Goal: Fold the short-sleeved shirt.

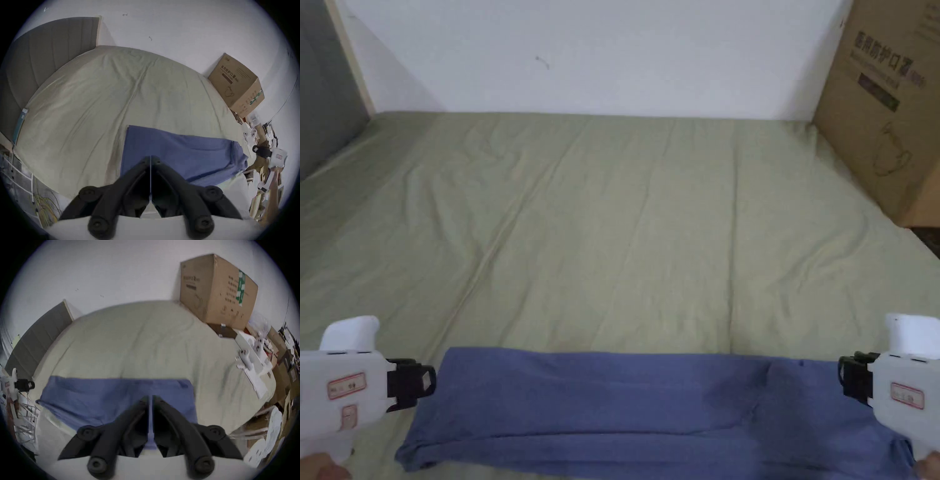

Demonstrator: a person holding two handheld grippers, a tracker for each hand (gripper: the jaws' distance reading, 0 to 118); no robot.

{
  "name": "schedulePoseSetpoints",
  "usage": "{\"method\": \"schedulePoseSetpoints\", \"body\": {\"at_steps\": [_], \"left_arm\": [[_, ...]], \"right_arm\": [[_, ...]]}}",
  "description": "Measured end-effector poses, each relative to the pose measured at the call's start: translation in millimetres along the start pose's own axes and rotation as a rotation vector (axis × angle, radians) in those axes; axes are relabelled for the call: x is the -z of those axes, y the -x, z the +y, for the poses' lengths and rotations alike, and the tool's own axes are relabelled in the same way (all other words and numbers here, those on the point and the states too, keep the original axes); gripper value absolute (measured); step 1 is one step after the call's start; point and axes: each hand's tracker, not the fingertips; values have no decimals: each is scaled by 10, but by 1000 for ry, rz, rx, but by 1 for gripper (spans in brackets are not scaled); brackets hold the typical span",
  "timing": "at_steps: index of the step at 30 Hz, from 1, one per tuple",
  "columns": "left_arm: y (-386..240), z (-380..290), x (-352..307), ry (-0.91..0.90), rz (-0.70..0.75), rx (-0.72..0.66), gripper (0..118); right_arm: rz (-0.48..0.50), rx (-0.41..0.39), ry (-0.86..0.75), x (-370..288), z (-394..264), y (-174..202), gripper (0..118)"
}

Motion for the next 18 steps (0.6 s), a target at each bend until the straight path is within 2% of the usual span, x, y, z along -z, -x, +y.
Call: {"method": "schedulePoseSetpoints", "body": {"at_steps": [2, 5, 6, 7, 8, 9, 10, 15, 18], "left_arm": [[77, -69, 40, 20, -22, -40, 0], [257, -186, 73, 12, -40, -150, 1], [335, -210, 78, 28, -56, -193, 12], [420, -240, 85, 51, -76, -243, 45], [517, -268, 127, 64, -93, -291, 73], [591, -312, 159, 86, -123, -337, 96], [653, -360, 177, 88, -153, -385, 109], [834, -494, 406, 76, -287, -571, 111], [839, -506, 586, 75, -360, -625, 113]], "right_arm": [[19, -5, 12, 131, -12, 231, 4], [145, 48, 63, 271, -37, 506, 3], [156, 51, 74, 322, -61, 605, 3], [158, 38, 80, 360, -78, 694, 3], [162, 27, 85, 387, -91, 763, 3], [171, 12, 96, 416, -102, 837, 3], [180, 0, 111, 488, -111, 861, 3], [213, -7, 138, 591, -87, 1003, 3], [213, -16, 143, 633, -57, 1070, 3]]}}
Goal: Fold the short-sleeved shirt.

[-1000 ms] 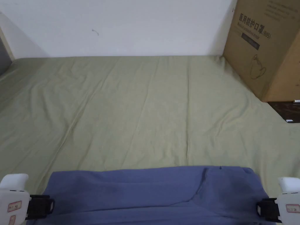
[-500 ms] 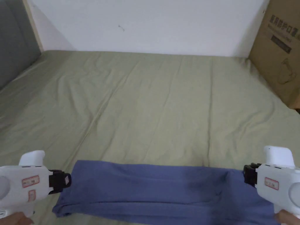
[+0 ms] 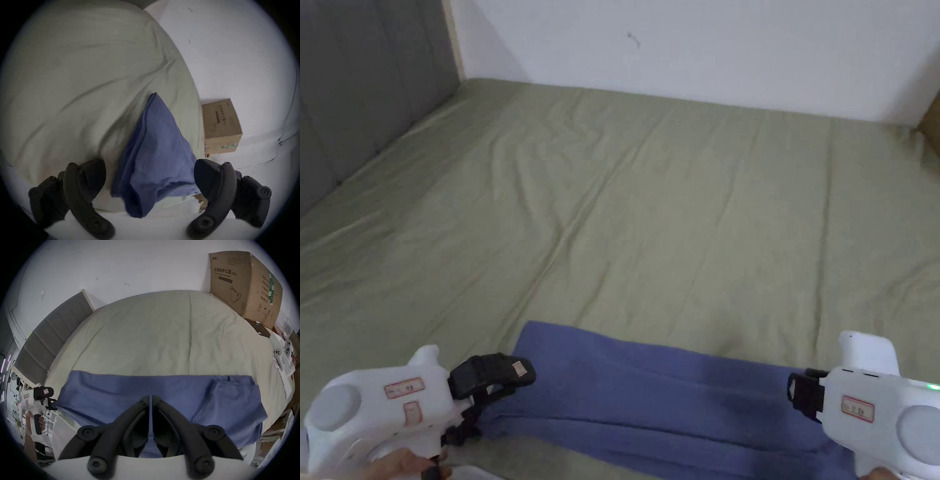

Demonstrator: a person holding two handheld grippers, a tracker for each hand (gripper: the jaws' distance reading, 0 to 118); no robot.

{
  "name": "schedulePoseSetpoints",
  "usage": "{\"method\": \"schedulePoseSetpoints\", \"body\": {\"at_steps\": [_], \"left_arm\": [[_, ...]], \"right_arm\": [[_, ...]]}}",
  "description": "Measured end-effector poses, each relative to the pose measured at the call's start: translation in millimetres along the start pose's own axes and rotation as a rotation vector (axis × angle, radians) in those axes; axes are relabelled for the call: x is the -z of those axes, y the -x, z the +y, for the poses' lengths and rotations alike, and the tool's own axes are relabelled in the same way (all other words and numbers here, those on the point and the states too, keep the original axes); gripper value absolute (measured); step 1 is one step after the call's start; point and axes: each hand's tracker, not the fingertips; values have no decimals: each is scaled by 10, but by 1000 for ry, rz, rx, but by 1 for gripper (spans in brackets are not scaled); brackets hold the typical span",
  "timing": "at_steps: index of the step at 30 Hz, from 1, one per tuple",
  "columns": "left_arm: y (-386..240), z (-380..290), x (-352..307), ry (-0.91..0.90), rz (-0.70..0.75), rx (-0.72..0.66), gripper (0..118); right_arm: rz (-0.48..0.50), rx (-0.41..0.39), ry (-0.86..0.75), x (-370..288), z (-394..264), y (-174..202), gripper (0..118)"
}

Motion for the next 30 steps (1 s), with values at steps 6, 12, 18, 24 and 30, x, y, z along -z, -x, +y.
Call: {"method": "schedulePoseSetpoints", "body": {"at_steps": [6, 12, 18, 24, 30], "left_arm": [[88, 94, 295, 97, -43, -81, 7], [95, 230, 68, 77, -29, -18, 6], [207, 431, -355, 11, 43, 14, 6], [148, 466, -512, -8, 143, 78, 6], [-744, 265, -390, -55, 177, 313, 7]], "right_arm": [[4, 6, 29, 124, 25, 36, 3], [4, 24, 42, 110, 20, 5, 3], [-6, 42, 48, 106, 28, -95, 3], [-10, 65, 58, 84, -26, -135, 3], [3, 114, 62, 16, -85, -229, 3]]}}
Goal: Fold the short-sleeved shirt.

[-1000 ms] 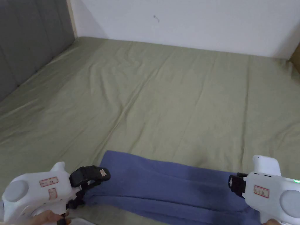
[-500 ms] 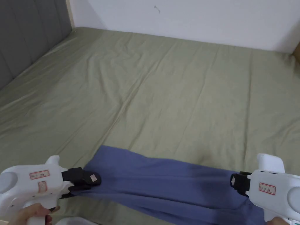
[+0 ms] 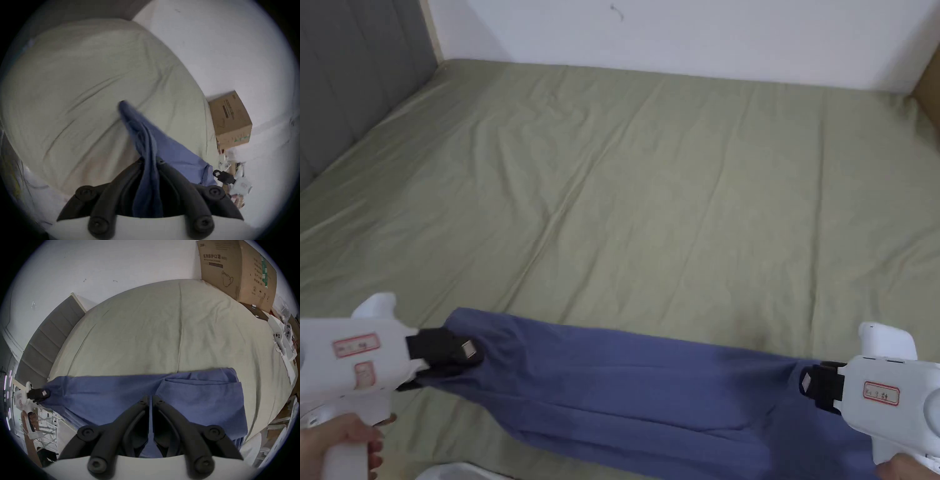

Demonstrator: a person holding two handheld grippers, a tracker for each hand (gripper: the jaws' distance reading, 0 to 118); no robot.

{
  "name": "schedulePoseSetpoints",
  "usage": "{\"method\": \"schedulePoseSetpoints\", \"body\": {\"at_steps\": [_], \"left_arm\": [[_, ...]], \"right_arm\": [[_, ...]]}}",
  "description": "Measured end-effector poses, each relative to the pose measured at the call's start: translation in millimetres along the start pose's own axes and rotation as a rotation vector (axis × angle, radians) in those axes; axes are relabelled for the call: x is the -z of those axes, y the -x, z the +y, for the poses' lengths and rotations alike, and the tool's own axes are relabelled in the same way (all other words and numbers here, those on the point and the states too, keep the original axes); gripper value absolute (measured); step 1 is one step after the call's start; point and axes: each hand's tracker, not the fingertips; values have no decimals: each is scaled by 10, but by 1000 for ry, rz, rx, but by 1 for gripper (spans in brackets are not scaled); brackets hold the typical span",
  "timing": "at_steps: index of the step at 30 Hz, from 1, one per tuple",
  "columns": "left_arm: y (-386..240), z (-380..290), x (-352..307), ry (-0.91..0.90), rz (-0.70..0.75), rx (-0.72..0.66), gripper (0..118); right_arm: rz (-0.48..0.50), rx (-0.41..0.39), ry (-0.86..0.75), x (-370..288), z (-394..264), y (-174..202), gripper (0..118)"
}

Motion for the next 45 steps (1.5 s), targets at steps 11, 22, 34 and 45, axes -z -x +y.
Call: {"method": "schedulePoseSetpoints", "body": {"at_steps": [11, 22, 34, 45], "left_arm": [[-2002, -902, 1146, 260, -130, 627, 9], [-1913, -1276, 1445, 364, -304, 470, 110], [-1391, -1032, 1492, 322, -117, 297, 1], [-1943, -1457, 1734, 422, -188, 407, 1]], "right_arm": [[-2, 172, -44, -230, -99, -563, 3], [-66, 196, -84, -496, -166, -928, 3], [1, 180, -97, -460, -210, -849, 3], [10, 193, -79, -459, -278, -888, 3]]}}
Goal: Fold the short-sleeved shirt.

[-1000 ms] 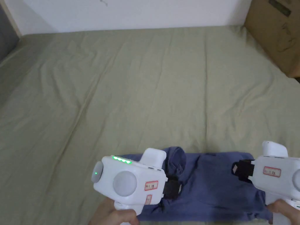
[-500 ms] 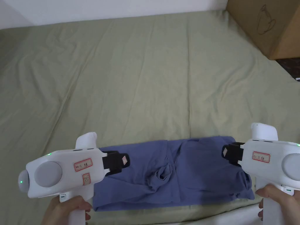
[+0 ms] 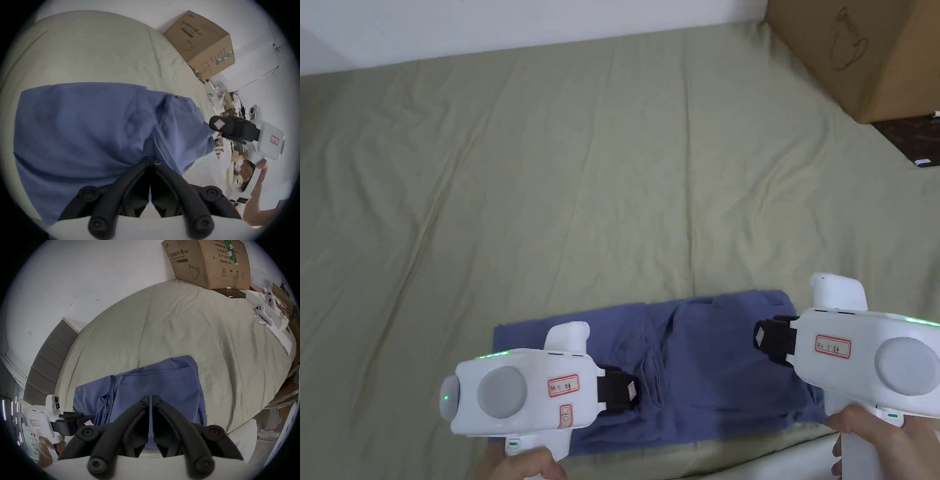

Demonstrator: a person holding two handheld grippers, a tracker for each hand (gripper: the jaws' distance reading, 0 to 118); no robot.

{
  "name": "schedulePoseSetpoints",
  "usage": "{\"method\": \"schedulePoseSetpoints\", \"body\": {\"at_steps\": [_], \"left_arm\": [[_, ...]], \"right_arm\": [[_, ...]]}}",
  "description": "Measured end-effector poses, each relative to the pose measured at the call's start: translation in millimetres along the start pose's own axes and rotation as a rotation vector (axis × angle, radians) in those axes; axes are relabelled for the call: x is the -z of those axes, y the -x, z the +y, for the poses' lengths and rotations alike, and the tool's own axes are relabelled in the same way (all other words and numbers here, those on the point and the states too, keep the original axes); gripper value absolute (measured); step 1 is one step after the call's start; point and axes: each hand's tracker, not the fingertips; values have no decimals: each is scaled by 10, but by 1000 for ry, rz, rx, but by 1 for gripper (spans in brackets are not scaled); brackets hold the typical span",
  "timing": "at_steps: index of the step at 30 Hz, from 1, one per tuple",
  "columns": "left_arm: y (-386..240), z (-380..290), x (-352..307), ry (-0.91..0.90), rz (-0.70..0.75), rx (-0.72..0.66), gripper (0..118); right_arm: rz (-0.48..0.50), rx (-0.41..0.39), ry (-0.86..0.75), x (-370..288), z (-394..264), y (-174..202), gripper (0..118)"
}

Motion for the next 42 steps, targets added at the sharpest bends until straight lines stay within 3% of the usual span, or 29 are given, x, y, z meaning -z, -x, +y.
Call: {"method": "schedulePoseSetpoints", "body": {"at_steps": [7, 12, 17, 22, 25, 29, 30, 31, 32, 33, 37, 38, 39, 40, 42], "left_arm": [[-243, -113, 197, 48, 25, 86, 1], [-172, -132, 73, 57, -62, 77, 1], [245, -70, -480, -79, -164, -59, 1], [1087, -163, -1101, -217, -77, -232, 1], [1602, -341, -1297, -248, -143, -372, 2], [1802, -495, -1269, -288, -199, -446, 14], [1816, -496, -1211, -282, -208, -456, 33], [1784, -487, -1130, -265, -229, -462, 65], [1784, -481, -1047, -248, -253, -475, 78], [1785, -465, -955, -227, -286, -483, 82], [1890, -393, -635, -226, -410, -568, 78], [1901, -367, -601, -202, -415, -583, 62], [1900, -349, -573, -196, -382, -573, 24], [1898, -348, -539, -183, -324, -551, 10], [1975, -342, -548, -166, -337, -542, 10]], "right_arm": [[-7, 24, 2, 12, -3, -79, 3], [-11, 3, -3, -29, 22, -28, 3], [-15, -24, -12, -62, 51, 87, 3], [-12, -56, -1, -3, 61, 228, 3], [-4, -72, 15, 66, 55, 324, 3], [0, -100, 36, 169, 61, 474, 3], [2, -106, 40, 187, 64, 509, 3], [4, -109, 43, 204, 68, 547, 3], [9, -114, 46, 213, 70, 579, 3], [14, -121, 48, 219, 71, 613, 3], [17, -148, 53, 229, 85, 703, 3], [16, -151, 54, 233, 90, 710, 3], [14, -151, 55, 237, 94, 711, 3], [12, -150, 56, 238, 96, 717, 3], [10, -149, 61, 238, 104, 734, 3]]}}
